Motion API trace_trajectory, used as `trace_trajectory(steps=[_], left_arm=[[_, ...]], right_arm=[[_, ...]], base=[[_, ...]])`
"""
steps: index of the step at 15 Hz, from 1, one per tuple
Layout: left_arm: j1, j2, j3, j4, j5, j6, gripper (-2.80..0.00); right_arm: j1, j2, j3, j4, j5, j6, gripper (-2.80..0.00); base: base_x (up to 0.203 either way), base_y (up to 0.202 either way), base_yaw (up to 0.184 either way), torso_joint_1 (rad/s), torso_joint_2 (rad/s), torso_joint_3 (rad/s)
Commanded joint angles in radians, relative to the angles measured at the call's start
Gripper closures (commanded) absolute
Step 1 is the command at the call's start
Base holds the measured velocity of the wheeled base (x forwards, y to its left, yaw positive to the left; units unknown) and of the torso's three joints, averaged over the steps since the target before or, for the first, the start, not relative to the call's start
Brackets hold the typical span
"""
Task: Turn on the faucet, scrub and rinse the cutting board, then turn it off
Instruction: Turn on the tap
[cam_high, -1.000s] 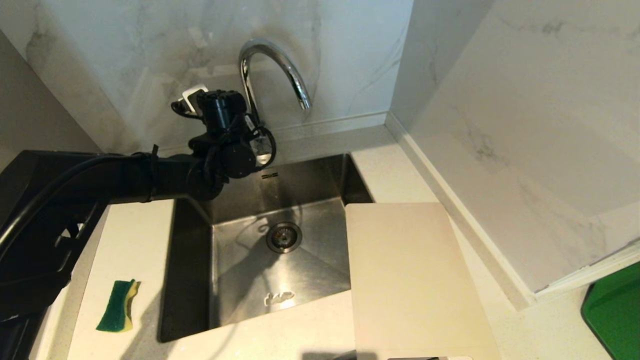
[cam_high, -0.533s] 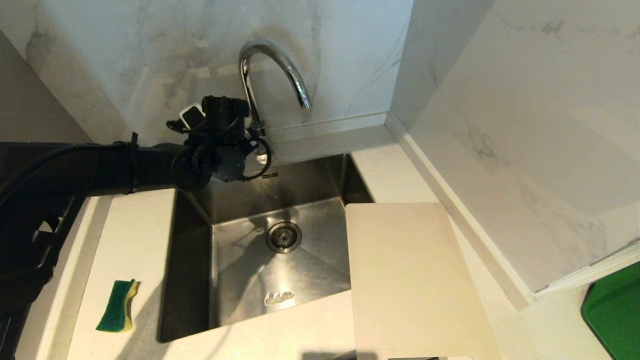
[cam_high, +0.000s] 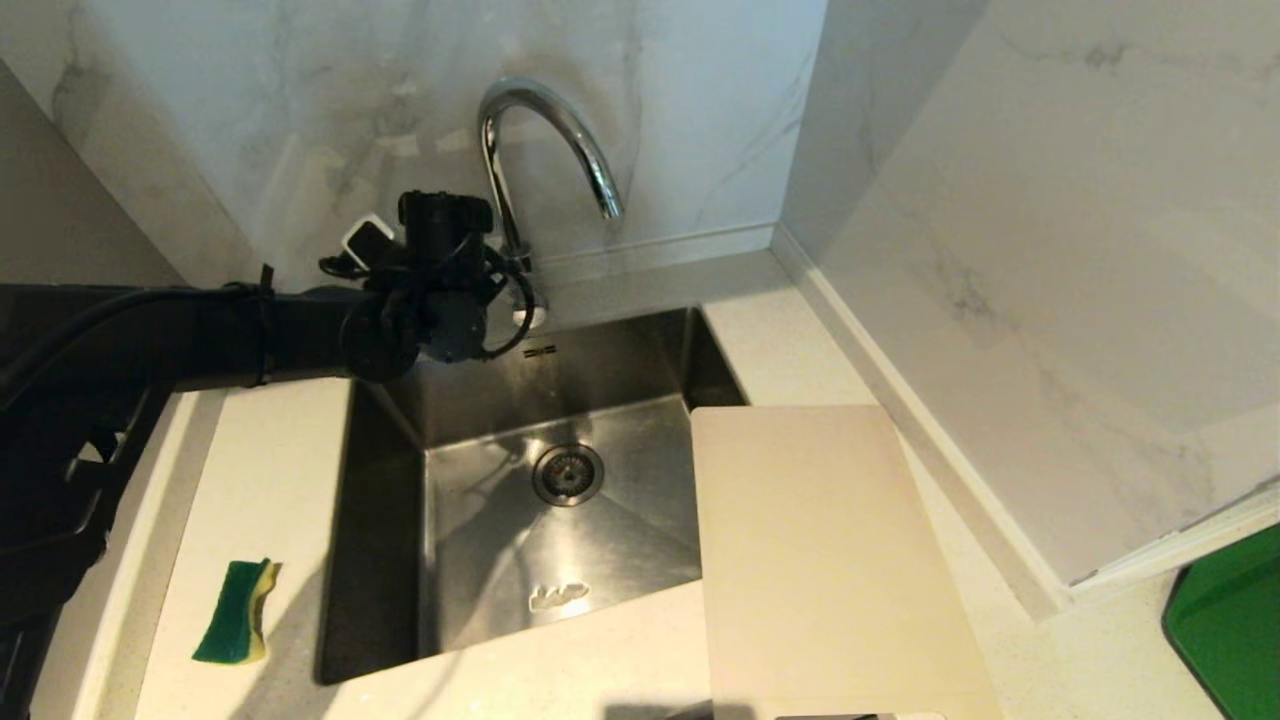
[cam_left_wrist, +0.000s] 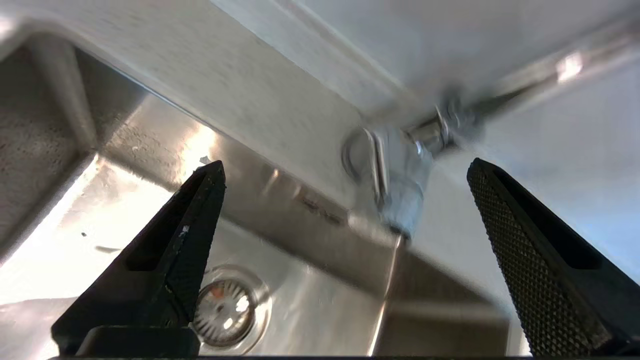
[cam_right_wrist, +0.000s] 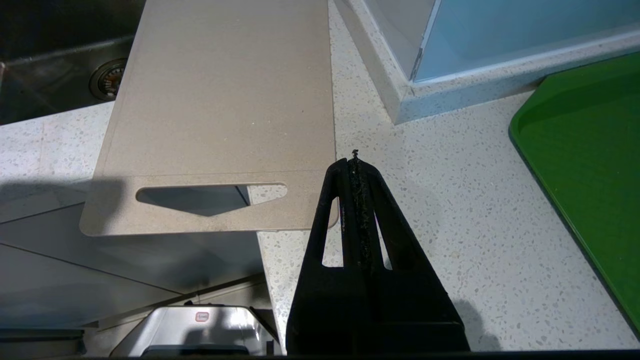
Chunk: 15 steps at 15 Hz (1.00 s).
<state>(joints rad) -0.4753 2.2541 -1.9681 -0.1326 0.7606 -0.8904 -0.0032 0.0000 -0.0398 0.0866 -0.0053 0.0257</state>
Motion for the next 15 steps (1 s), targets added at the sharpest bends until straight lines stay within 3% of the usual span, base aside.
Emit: trace_trajectory(steps=[1,4,7,12,15], left_arm=[[-0.006,0.002,0.001,-0.06,0.008,-0.023,-2.8],[-0.01,0.003,0.002,-0.091,-0.046,-0.019,-2.8],[0.008,0.023,0.002,-0.133,-0.056,-0.015,-2.8],[0.036,0.072,0.0,-0.219,-0.101,0.065,-2.8],[0.037,0.098,0.0,-0.237,-0.112,0.07,-2.8]], right_arm=[[0.0,0.0,0.0,0.001,-0.001,0.0,0.0],[0.0,0.0,0.0,0.001,-0.001,0.0,0.0],[0.0,0.0,0.0,0.001,-0.001,-0.001,0.0],[0.0,0.0,0.0,0.001,-0.001,0.0,0.0],[0.0,0.0,0.0,0.001,-0.001,0.0,0.0]], base=[[0.0,0.0,0.0,0.0,0.0,0.0],[0.0,0.0,0.0,0.0,0.0,0.0],[0.0,0.0,0.0,0.0,0.0,0.0],[0.0,0.0,0.0,0.0,0.0,0.0],[0.0,0.0,0.0,0.0,0.0,0.0]])
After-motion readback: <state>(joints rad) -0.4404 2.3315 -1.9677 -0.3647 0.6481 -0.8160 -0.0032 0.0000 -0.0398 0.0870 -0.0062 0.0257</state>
